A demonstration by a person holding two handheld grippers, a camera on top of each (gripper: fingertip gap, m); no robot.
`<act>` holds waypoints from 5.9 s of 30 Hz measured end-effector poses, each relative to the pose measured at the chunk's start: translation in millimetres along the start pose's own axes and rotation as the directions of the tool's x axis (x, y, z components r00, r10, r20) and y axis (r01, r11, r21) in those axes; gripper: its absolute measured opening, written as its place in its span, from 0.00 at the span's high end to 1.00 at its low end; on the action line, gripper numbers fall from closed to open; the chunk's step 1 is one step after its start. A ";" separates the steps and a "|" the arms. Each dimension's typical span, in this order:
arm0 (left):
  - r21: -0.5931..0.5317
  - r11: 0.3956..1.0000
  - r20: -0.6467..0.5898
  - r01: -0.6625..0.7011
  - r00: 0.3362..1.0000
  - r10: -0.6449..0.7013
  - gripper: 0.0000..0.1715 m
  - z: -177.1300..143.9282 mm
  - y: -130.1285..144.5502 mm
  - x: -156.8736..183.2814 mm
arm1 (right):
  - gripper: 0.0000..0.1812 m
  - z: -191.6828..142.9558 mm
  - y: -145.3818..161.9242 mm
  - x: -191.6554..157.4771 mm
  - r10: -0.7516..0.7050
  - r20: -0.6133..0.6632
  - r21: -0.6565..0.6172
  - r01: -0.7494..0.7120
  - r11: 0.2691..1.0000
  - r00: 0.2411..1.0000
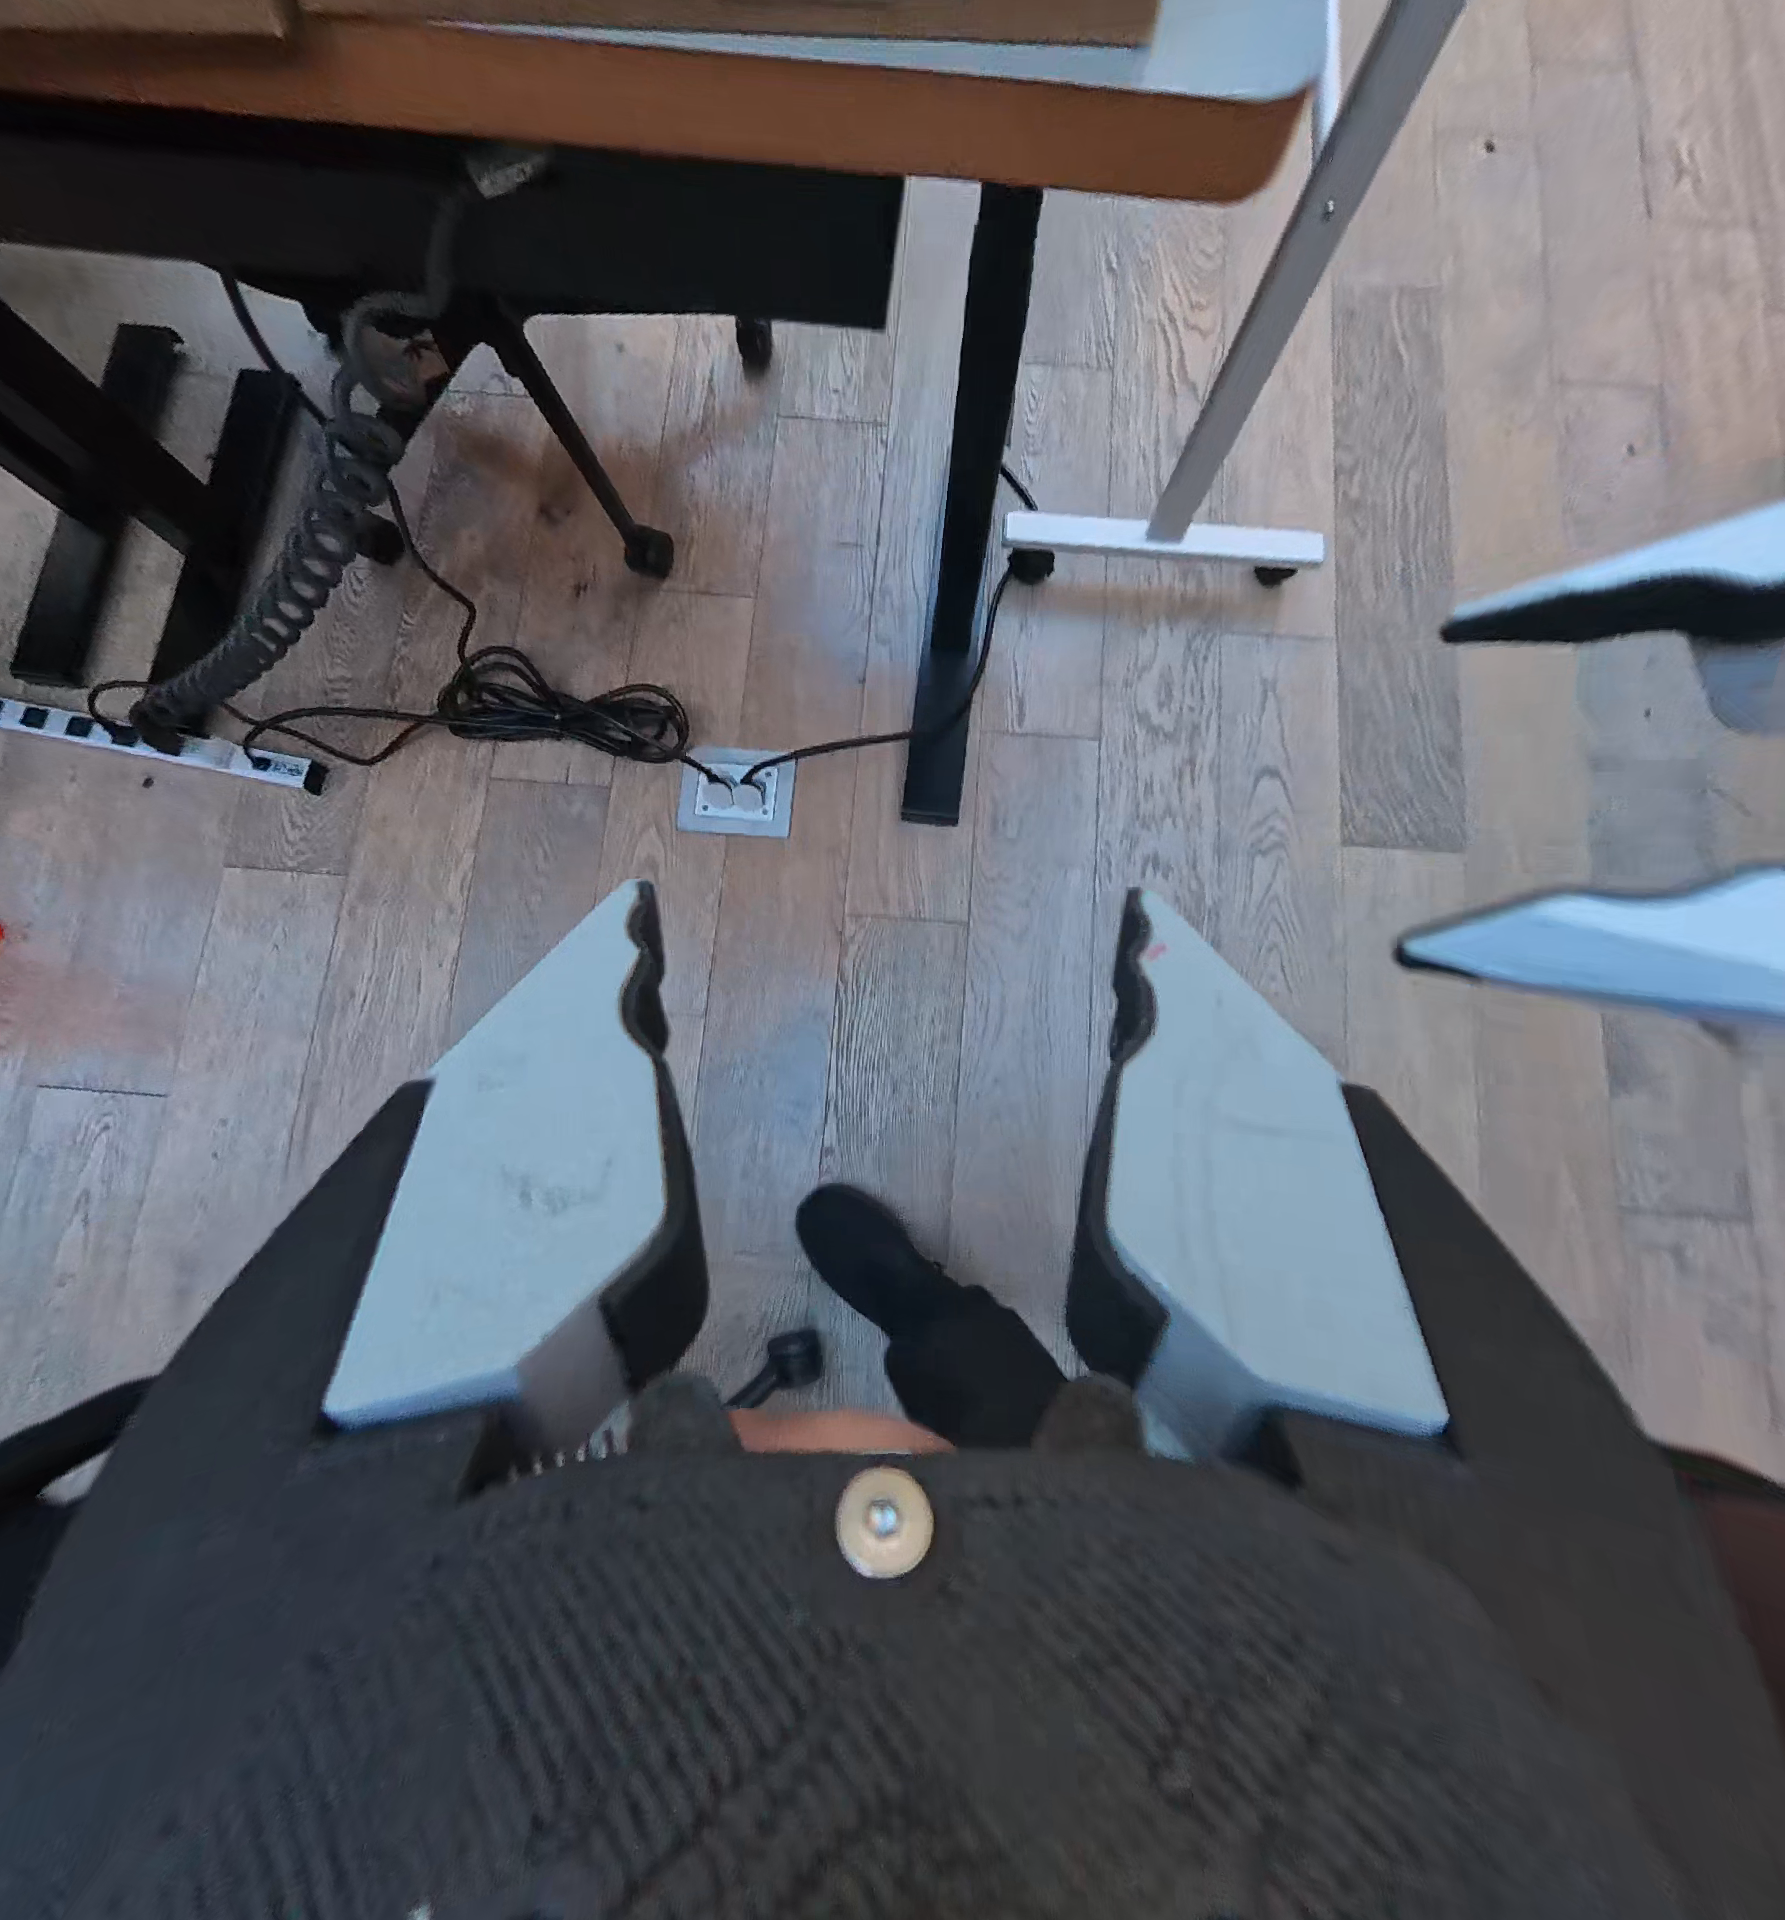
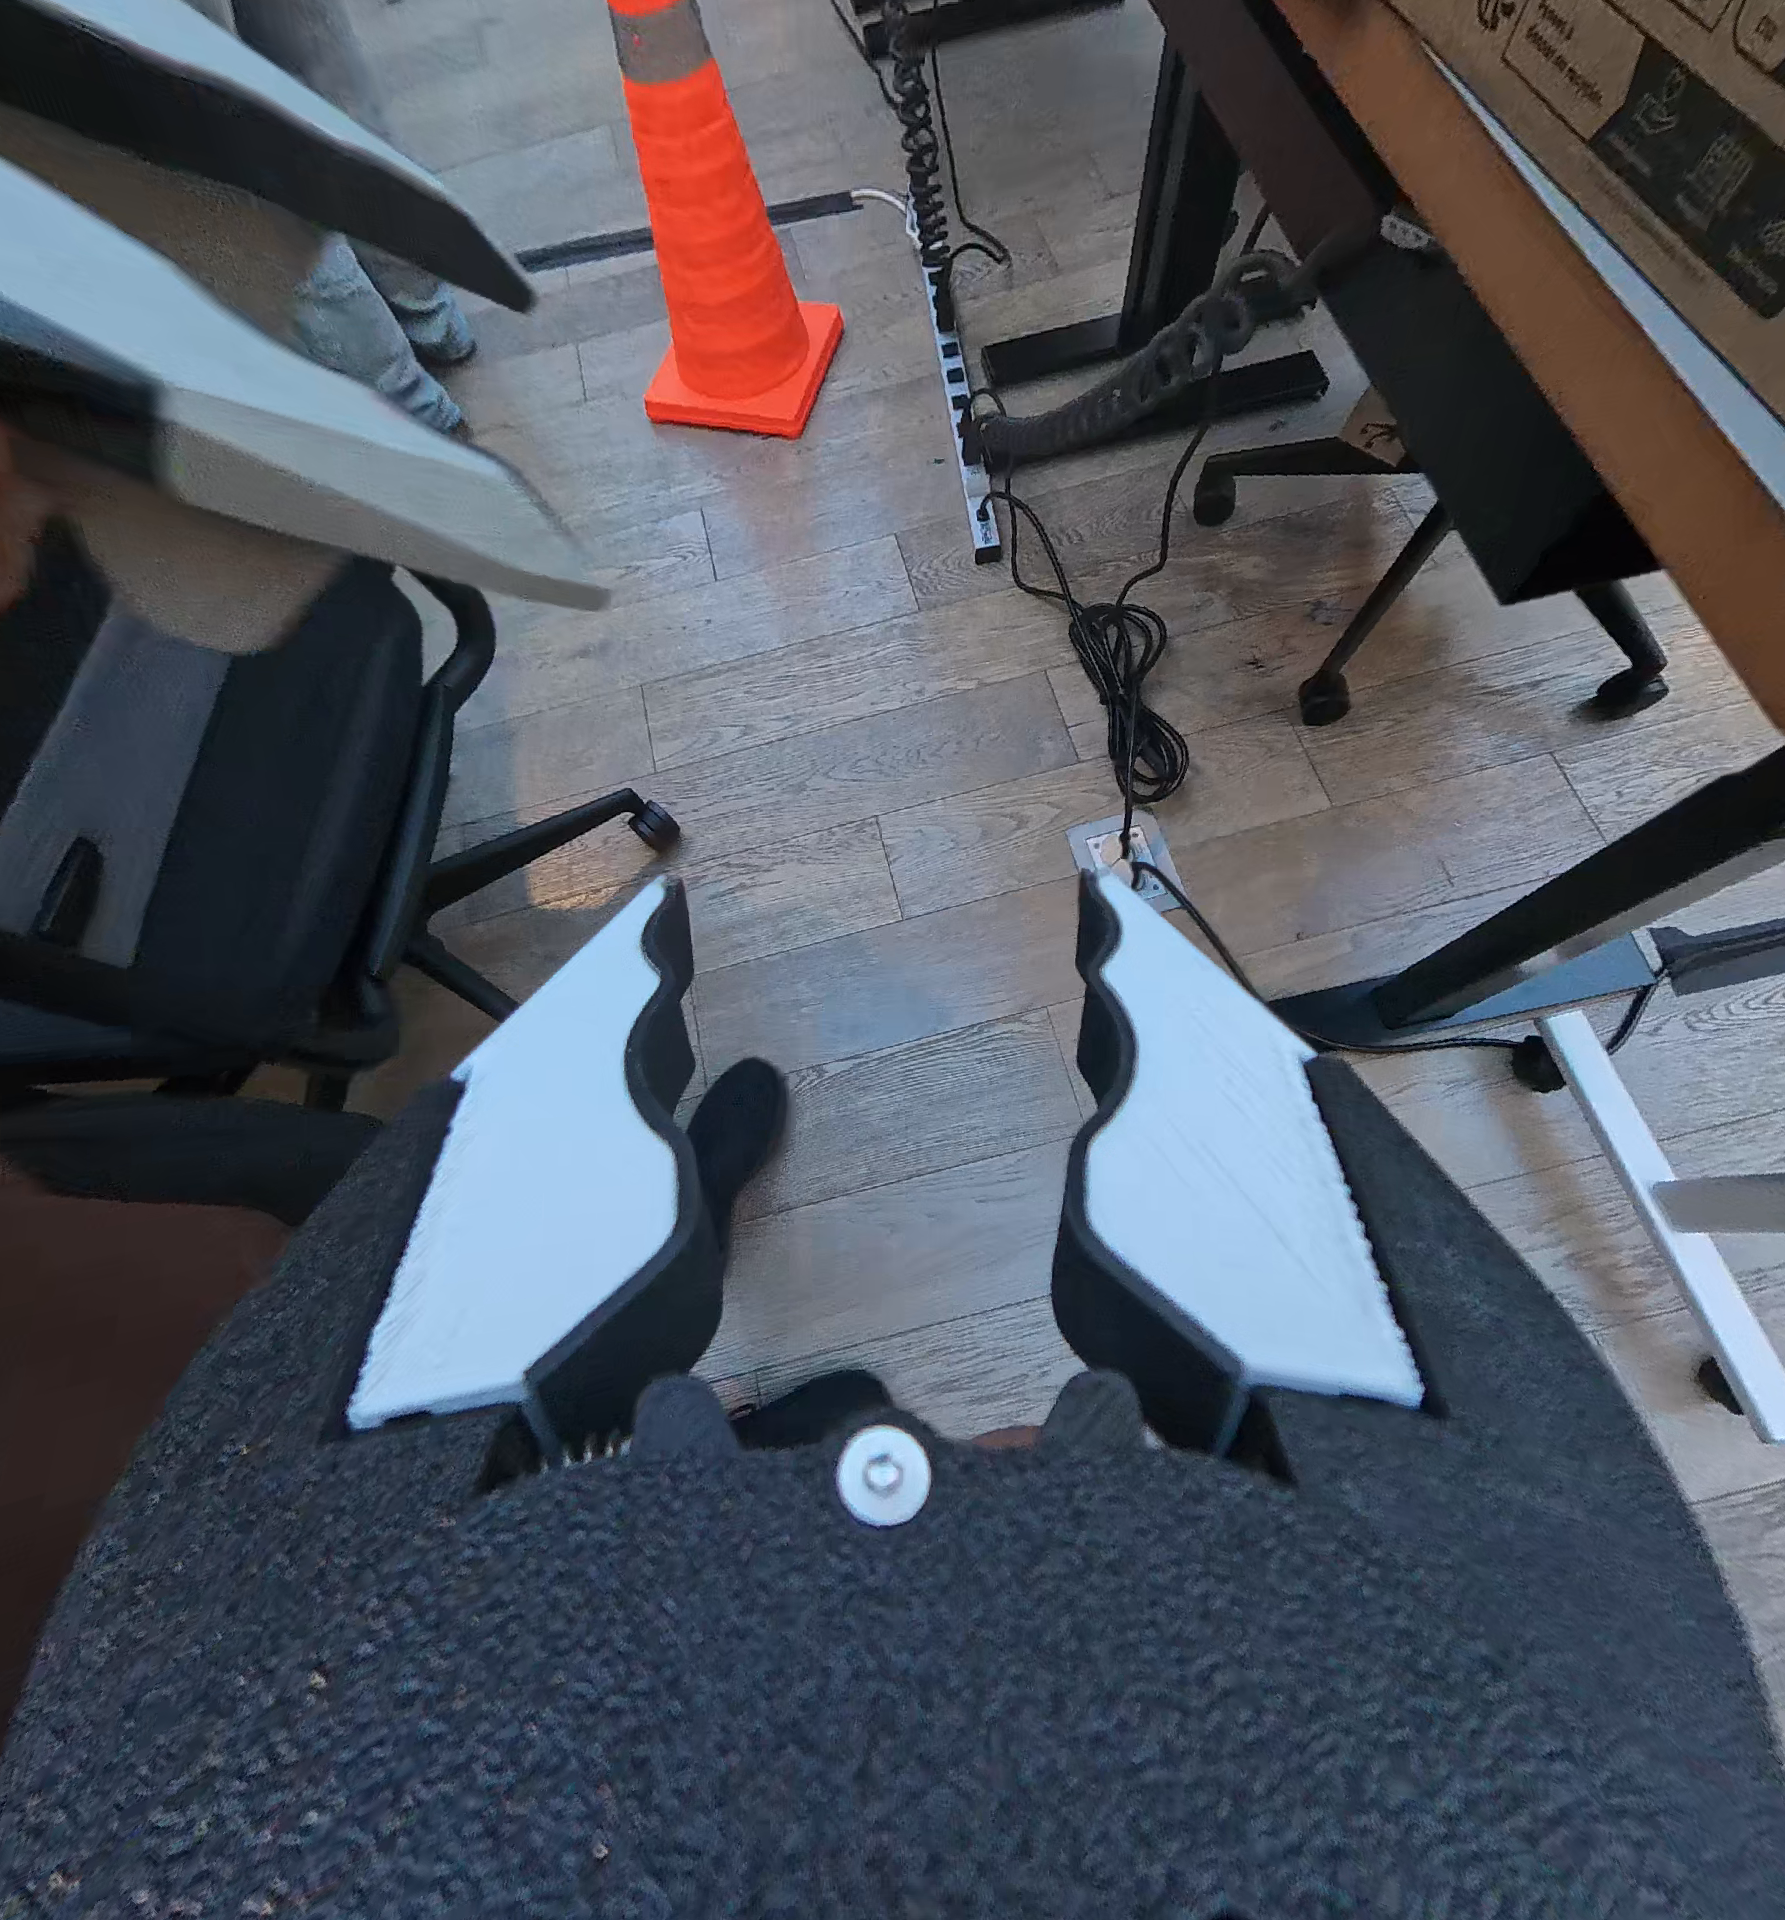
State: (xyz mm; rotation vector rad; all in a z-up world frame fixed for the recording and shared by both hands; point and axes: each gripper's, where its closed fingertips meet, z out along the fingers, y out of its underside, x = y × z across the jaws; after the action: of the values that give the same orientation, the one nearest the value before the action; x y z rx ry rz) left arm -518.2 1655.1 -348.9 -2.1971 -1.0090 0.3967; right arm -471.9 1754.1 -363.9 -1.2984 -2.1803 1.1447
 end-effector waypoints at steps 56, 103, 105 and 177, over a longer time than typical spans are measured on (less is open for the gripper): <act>-0.321 0.904 0.066 0.284 0.958 -0.278 0.69 162.3 -65.7 -222.2 | 0.87 348.9 -418.6 678.6 -0.290 -0.018 -0.440 0.253 0.861 0.957; -0.111 0.994 -0.614 -0.012 0.787 -0.059 0.65 135.4 -291.8 -184.2 | 0.44 133.4 -261.7 511.0 0.832 0.330 -0.152 -0.845 0.513 0.446; -0.102 0.995 -0.626 0.021 0.775 -0.081 0.65 138.4 -300.4 -177.0 | 0.44 136.7 -269.1 509.8 0.786 0.269 -0.147 -0.783 0.605 0.557; 0.221 0.856 0.449 0.468 0.730 -0.515 0.62 -5.7 -78.1 -252.8 | 1.00 195.8 -432.5 40.8 -0.472 0.600 0.164 0.478 0.863 0.646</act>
State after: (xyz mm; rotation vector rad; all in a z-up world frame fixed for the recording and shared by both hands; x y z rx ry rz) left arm -723.4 1497.8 -292.4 -1.6668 -1.7630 0.7583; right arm -863.1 1589.9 -146.8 -0.2567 -2.7436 1.4602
